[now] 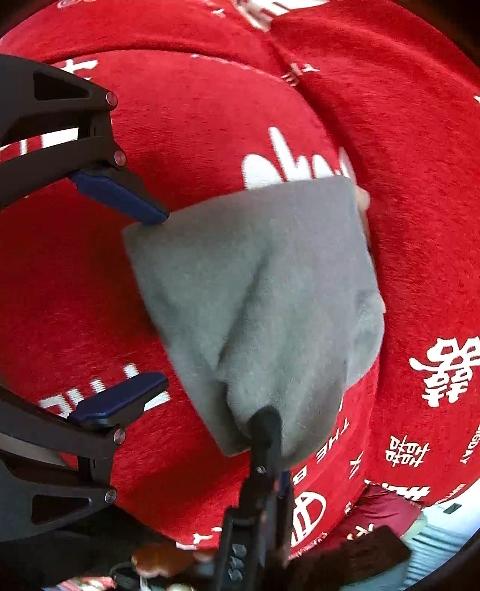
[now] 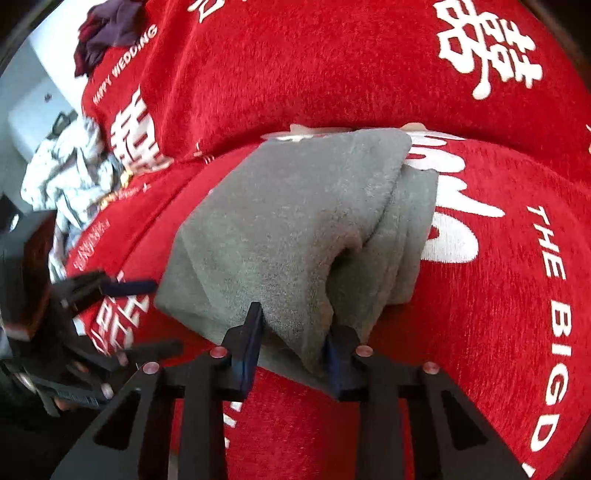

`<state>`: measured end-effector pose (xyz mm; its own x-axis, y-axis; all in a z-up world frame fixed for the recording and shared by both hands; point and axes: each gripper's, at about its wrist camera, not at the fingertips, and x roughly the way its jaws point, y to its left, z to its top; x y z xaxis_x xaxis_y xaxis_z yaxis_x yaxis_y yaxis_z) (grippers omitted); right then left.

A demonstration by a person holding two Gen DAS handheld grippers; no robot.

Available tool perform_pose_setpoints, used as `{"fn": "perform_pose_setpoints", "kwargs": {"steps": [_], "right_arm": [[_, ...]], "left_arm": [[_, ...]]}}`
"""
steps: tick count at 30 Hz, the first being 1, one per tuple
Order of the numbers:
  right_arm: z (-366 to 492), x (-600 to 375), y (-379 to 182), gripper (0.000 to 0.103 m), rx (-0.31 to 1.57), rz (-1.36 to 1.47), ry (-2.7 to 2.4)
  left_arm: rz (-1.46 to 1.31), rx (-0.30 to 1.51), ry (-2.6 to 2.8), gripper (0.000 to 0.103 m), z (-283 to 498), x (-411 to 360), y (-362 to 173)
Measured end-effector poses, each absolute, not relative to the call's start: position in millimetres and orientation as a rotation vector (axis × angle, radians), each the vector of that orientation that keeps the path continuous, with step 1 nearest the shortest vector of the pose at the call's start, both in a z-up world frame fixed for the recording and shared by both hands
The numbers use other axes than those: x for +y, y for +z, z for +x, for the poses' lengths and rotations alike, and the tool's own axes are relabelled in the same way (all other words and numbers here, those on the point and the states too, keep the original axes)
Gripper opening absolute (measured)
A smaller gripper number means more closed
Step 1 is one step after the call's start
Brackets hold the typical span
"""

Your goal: Fold small clothes

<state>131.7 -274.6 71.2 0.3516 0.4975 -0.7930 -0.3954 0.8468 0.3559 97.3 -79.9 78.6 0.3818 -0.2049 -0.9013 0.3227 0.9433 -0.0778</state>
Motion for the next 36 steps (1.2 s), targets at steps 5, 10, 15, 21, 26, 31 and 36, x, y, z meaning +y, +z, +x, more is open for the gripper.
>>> {"fn": "perform_pose_setpoints", "kwargs": {"steps": [5,10,15,21,26,31,36], "right_arm": [[133,-272,86,0.026,1.043,0.117,0.576],[130,-276,94,0.010,1.036,0.100,0.556],[125,-279,58,0.009,1.123,0.105,0.533],[129,-281,64,0.010,1.113,0.172,0.539],[134,-277,81,0.010,1.089,0.142,0.544],[134,-275,91,0.010,1.074,0.099,0.516],[128,-273,81,0.009,1.107,0.072,0.497]], "left_arm": [[0.105,1.136,-0.160,0.083,129,-71,70],[-0.190,1.149,0.004,0.081,126,3,75],[-0.202,1.153,-0.021,0.074,101,22,78],[0.037,1.107,-0.217,0.074,92,-46,84],[0.040,1.195,-0.182,0.082,117,-56,48],[-0.256,1.214,-0.124,0.040,126,-6,50],[-0.278,1.217,-0.111,0.035,107,-1,55]]}}
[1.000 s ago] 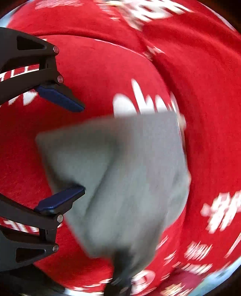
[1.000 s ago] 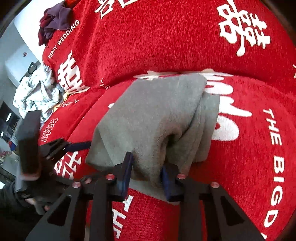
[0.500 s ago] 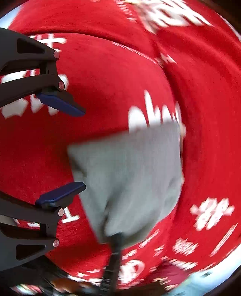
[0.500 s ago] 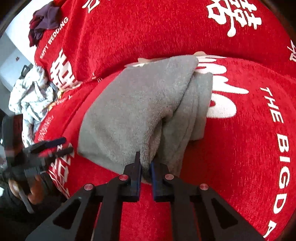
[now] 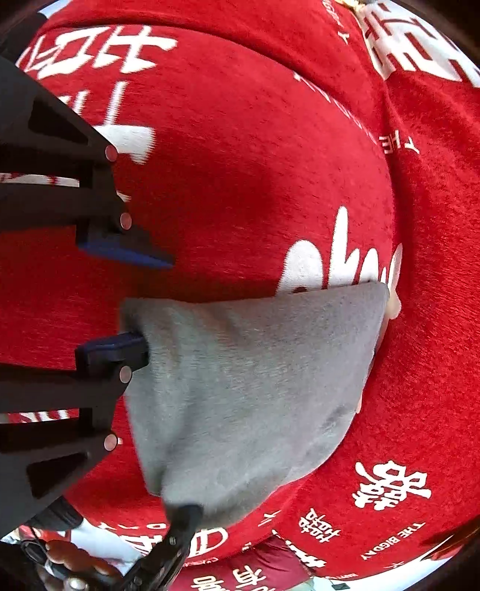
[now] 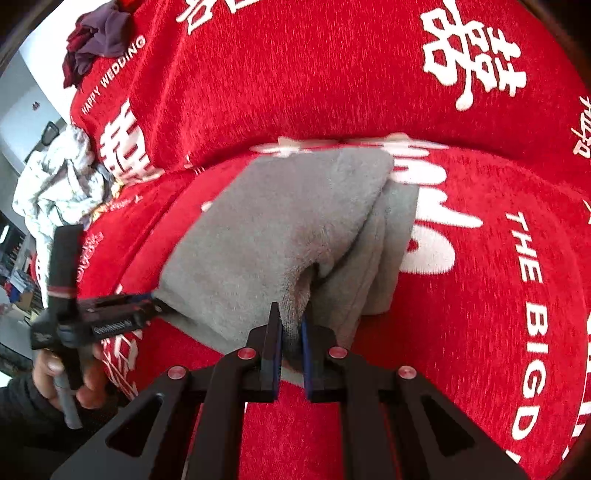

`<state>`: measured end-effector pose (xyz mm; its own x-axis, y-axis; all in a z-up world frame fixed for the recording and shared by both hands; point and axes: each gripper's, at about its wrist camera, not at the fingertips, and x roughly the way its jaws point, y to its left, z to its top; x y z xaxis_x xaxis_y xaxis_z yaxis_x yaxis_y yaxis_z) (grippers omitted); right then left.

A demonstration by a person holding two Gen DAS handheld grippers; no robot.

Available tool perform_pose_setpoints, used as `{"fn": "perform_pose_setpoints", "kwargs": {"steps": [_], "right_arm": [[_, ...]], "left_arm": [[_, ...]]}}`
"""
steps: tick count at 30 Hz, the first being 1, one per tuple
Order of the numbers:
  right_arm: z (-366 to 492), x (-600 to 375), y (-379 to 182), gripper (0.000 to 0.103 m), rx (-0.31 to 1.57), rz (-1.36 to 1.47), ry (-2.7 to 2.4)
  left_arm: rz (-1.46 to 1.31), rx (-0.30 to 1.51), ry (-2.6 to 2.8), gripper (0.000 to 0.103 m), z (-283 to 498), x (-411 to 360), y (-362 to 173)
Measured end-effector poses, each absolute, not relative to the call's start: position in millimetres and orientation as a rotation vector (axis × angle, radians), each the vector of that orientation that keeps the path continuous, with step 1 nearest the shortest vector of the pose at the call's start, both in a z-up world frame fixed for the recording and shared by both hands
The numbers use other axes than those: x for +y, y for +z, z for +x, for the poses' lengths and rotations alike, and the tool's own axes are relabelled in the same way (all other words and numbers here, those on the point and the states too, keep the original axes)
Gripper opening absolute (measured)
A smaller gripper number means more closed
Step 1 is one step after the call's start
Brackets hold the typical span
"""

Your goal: Fold small clothes

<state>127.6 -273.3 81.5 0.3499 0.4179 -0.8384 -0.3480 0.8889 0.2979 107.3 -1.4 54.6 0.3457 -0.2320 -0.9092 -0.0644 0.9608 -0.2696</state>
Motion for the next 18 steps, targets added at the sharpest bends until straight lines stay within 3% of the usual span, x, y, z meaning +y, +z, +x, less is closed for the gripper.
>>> {"fn": "perform_pose_setpoints", "kwargs": {"steps": [3,5,7,8,9,10,11,12,15,18], "right_arm": [[122,-275,59,0.009,1.172,0.050,0.495],[119,-280,53,0.010,1.182,0.066,0.498],[119,-286,60,0.012,1.177,0.092,0.500],[119,-290,69,0.020,1.160,0.091,0.495],[119,-294,79,0.036,1.127,0.075,0.483],[119,-295,89,0.046,1.088,0.047,0.466],[119,-293,98,0.067,1.051,0.023,0.451],[120,-290,107,0.073,1.005,-0.001,0.443],[130,-273,128,0.073,0.920,-0.073,0.459],[142,-247,131,0.073,0.888,-0.126,0.528]], "left_arm": [[-0.271,1.225,-0.122,0.038,94,2,52],[-0.231,1.245,-0.117,0.048,90,2,56],[-0.208,1.229,-0.144,0.048,87,2,70],[-0.203,1.210,-0.160,0.048,86,2,78],[-0.194,1.189,-0.175,0.054,87,2,85],[-0.179,1.170,-0.185,0.065,92,0,95],[-0.174,1.154,-0.182,0.092,96,-2,101],[-0.172,1.105,-0.163,0.097,103,-5,111],[-0.170,1.023,-0.155,0.098,129,-14,130],[-0.186,1.060,-0.167,0.098,162,-25,123]]}}
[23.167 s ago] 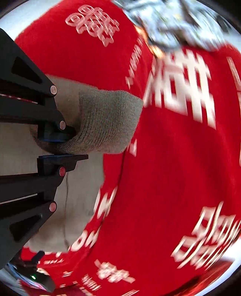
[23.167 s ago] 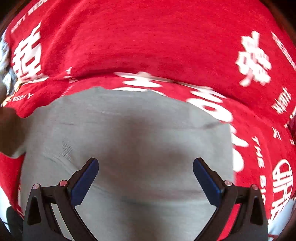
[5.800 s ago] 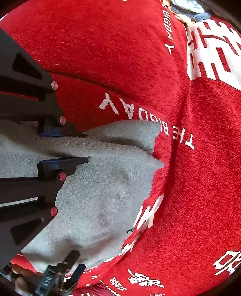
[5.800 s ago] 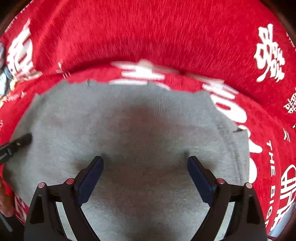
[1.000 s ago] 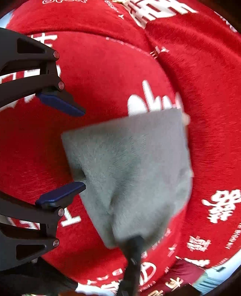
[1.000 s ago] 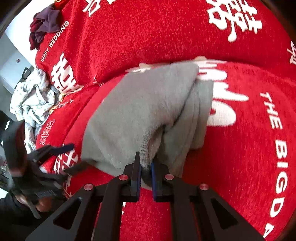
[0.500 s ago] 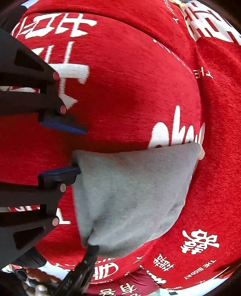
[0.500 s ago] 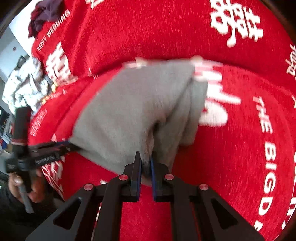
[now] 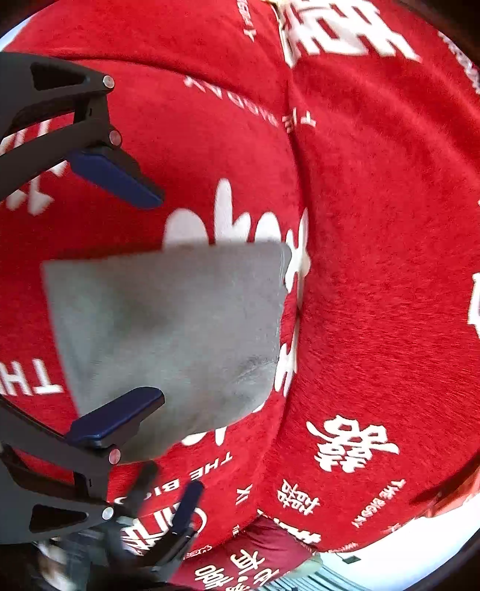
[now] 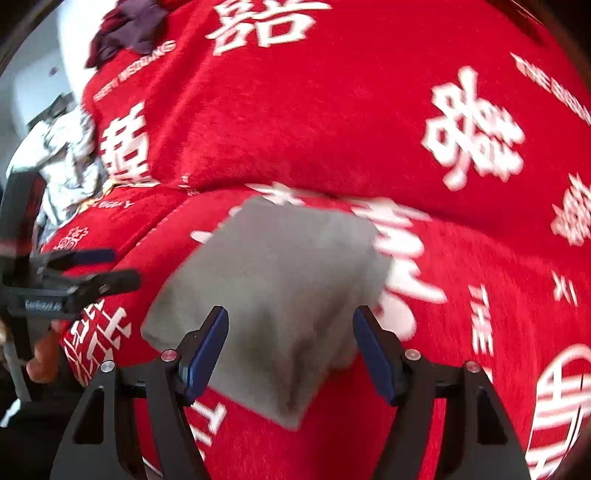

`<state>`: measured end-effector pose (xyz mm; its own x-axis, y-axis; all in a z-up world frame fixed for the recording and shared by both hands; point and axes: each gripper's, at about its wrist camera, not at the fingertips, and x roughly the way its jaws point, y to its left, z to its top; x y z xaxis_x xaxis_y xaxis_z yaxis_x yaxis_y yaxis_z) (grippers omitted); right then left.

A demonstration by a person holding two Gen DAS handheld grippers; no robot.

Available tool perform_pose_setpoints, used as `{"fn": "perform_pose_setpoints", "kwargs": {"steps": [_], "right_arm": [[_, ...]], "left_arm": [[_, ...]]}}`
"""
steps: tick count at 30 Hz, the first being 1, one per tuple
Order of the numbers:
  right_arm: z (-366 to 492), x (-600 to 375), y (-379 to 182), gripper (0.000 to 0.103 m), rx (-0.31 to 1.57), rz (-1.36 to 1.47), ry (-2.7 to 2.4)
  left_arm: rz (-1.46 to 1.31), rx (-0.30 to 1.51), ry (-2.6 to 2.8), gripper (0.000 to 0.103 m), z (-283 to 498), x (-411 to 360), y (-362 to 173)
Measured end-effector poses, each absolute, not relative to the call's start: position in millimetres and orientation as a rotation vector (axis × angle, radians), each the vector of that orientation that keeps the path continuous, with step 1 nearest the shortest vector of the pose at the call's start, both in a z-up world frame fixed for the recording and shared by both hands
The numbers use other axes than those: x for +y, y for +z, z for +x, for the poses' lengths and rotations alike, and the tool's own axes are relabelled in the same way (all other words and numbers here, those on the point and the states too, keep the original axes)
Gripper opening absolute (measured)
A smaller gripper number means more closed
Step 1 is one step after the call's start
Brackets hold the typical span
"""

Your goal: Fold small clothes

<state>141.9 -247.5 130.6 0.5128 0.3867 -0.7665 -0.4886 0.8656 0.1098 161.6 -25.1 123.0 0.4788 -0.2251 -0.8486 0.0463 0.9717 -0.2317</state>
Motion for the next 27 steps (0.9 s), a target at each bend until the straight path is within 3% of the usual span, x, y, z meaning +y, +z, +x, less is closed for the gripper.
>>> {"fn": "perform_pose_setpoints", "kwargs": {"steps": [5,8,27], "right_arm": [[157,-221,93,0.073,0.993,-0.156,0.631],[161,-223,60,0.072,1.101,-0.182,0.573],[143,-216,57,0.072,1.031,-0.295,0.542]], "left_arm": [[-0.117,1.256,-0.099,0.098,192,-30,59],[-0.222,1.270,-0.119,0.103,182,-19,43],[-0.106,1.245,-0.086,0.103,171,-26,49]]}}
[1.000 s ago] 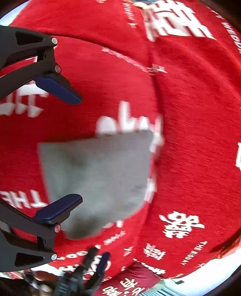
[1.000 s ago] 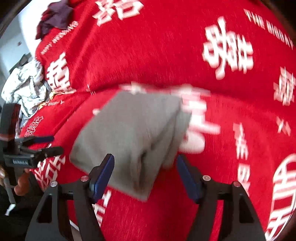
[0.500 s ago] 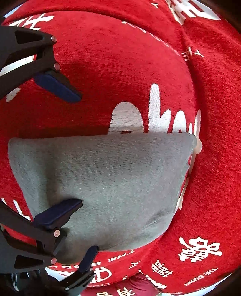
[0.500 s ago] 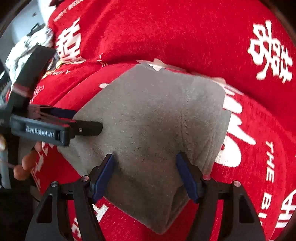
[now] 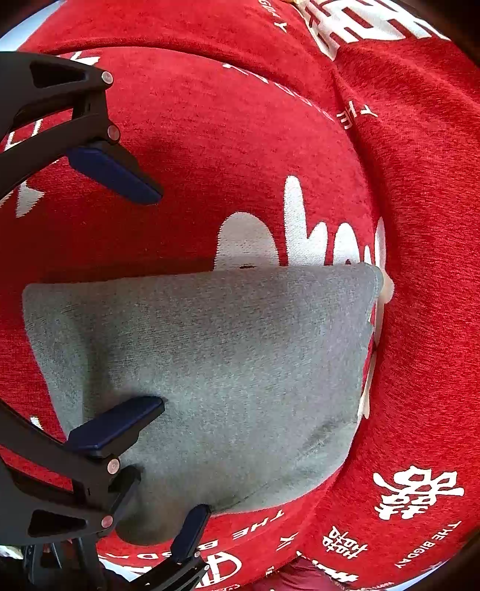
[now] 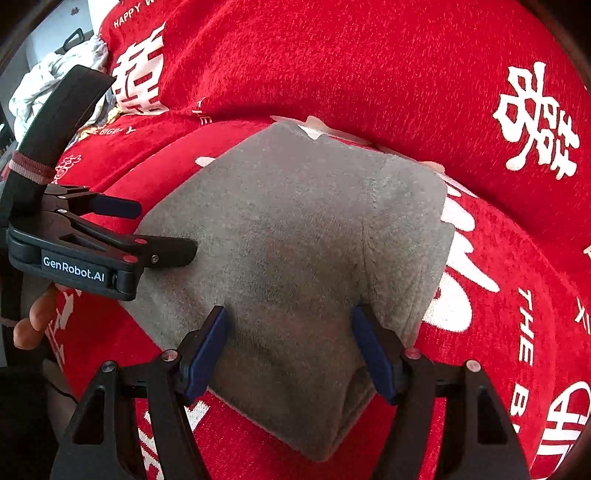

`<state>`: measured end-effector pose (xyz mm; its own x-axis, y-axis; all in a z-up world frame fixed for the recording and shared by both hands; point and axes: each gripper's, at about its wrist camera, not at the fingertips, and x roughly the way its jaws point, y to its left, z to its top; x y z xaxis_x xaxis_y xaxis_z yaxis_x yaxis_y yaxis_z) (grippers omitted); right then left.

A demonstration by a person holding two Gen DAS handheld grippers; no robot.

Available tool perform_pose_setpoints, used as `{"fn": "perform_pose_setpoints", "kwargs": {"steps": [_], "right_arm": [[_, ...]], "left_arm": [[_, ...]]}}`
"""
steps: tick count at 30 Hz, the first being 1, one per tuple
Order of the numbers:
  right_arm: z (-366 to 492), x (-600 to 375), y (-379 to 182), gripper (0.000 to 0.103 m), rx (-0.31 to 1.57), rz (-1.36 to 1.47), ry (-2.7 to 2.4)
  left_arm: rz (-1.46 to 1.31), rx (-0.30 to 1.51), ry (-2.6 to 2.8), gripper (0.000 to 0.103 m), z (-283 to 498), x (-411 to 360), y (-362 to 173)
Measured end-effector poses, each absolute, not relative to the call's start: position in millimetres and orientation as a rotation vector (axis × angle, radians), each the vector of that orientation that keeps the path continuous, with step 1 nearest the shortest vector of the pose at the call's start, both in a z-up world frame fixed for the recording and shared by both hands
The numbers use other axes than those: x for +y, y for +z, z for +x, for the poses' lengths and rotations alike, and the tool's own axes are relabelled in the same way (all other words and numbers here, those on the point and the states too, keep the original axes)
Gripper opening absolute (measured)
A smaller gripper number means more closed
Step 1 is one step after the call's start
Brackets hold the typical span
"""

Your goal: Fold small clothes

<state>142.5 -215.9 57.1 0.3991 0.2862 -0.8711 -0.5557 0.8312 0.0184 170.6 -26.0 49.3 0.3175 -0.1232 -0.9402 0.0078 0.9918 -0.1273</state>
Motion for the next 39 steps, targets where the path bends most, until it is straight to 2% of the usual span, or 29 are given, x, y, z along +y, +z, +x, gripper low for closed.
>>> {"fn": "perform_pose_setpoints", "kwargs": {"steps": [9,11,13,17,24,31,35,39], "right_arm": [[131,-222,58,0.073,1.011,-0.338,0.544],[131,-228,58,0.080,1.044,-0.358,0.523],[133,-239,59,0.079,1.096,-0.320,0.516],[138,-257,79,0.079,1.016,-0.265,0.516],[180,-250,99,0.079,0.950,-0.253,0.477],[229,-232,50,0.079,1.095,-0.294,0.422],[241,-287,47,0.082,1.156,0.045,0.387],[230,-334,61,0.083,1.106,0.109,0.277]], "left_arm": [[-0.032,1.249,-0.072,0.103,159,-27,60],[0.001,1.219,-0.052,0.103,152,-27,72],[0.044,1.169,-0.046,0.103,148,-29,84],[0.131,1.108,-0.018,0.103,154,-40,93],[0.100,1.111,-0.022,0.103,188,-59,86],[0.071,1.188,-0.020,0.103,211,-57,54],[0.033,1.167,-0.037,0.103,210,-37,69],[-0.145,1.222,-0.041,0.103,222,1,69]]}}
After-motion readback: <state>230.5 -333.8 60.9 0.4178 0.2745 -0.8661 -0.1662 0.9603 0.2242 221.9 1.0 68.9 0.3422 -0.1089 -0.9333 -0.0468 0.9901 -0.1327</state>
